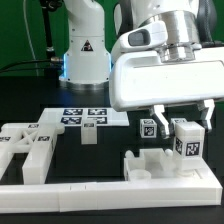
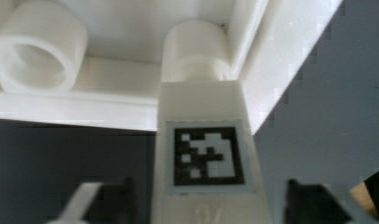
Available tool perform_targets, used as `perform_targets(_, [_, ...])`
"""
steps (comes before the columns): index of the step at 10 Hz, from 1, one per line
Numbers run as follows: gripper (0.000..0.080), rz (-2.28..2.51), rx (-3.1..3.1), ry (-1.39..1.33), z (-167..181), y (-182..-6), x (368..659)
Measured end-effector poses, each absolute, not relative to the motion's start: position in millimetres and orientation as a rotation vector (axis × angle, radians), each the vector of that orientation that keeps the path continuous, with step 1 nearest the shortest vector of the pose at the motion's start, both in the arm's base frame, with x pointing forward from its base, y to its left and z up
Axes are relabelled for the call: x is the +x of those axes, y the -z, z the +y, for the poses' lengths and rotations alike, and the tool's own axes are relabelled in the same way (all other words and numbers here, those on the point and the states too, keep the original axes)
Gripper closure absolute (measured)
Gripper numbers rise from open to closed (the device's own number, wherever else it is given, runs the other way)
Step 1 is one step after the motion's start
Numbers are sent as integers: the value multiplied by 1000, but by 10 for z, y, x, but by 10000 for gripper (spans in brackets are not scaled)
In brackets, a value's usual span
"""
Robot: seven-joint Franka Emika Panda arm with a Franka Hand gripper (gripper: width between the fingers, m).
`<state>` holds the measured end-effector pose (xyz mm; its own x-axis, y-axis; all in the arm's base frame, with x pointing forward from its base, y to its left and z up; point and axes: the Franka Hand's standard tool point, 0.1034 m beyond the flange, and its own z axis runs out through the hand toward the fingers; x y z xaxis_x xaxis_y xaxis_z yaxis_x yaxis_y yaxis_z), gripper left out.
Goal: Assemble chair
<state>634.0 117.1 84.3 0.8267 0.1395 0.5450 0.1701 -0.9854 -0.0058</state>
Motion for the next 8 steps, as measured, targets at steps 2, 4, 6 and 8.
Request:
perform_targets(2, [191, -254, -2951, 874, 1171, -843, 6340])
perform_targets(4, [156, -263, -2952, 875, 1171, -842, 6340])
perform_targets(6, [151, -271, -2953, 874, 1171, -841, 6339])
perform_targets(8, [151, -263, -2978, 767, 1191, -893, 6423])
